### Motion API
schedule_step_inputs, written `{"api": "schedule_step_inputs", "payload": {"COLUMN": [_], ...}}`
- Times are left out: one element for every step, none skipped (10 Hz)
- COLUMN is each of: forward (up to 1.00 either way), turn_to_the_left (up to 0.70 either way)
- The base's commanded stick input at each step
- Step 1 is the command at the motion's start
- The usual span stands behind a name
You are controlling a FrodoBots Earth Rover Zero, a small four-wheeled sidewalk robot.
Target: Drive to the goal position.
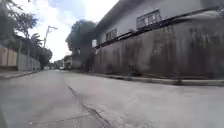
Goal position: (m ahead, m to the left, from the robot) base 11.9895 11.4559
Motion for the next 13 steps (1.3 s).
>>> {"api": "schedule_step_inputs", "payload": {"forward": [0.70, 0.70, 0.70, 0.70, 0.70, 0.70, 0.70, 0.70, 0.70, 0.70, 0.70, 0.70, 0.70], "turn_to_the_left": [0.25, 0.35, 0.35, 0.35, 0.35, 0.35, 0.35, 0.35, 0.31, 0.00, 0.00, 0.00, 0.00]}}
